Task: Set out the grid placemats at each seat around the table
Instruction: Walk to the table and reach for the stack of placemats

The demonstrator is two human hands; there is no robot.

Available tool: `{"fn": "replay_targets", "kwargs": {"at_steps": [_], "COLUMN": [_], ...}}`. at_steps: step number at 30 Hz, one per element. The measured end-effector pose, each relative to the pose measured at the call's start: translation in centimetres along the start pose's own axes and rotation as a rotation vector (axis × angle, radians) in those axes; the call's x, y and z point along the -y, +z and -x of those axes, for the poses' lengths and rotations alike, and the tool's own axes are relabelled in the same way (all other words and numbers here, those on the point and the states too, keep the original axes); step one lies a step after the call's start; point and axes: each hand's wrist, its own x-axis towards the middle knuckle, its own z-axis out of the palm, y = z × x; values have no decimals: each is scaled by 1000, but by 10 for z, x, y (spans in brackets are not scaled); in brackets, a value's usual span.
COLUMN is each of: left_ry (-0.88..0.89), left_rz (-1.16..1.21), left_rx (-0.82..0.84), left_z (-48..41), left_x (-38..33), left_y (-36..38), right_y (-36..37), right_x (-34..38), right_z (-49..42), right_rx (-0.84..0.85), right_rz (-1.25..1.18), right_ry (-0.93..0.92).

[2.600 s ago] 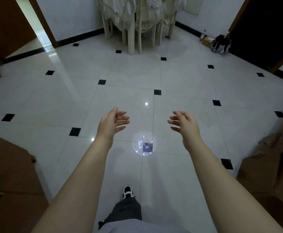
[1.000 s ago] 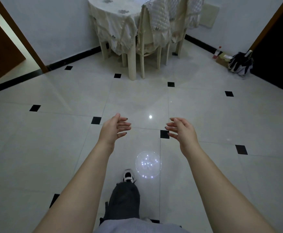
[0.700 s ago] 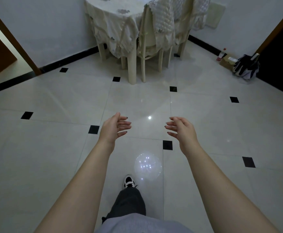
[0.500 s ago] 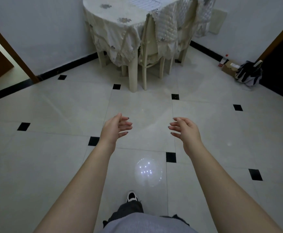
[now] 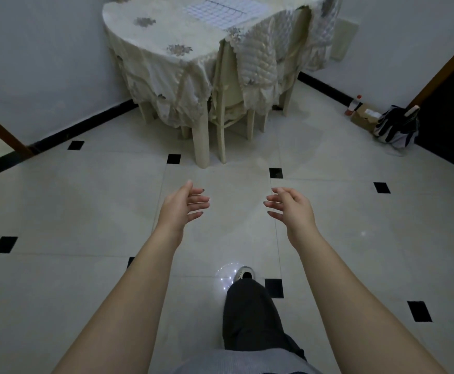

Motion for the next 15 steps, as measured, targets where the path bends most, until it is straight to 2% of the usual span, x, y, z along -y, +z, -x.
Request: {"fn": "replay_targets", "kwargs": {"at_steps": [15], "left_ry": [47], "left_rz": [57], "left_rx": [-103], "left_z": [-210], "left_x": [-129], "left_y": [83], "right_y": [59], "right_x": [124], "right_z": [-249], "right_rx": [138], "right_rz": [47], "right_ry": [-28]}}
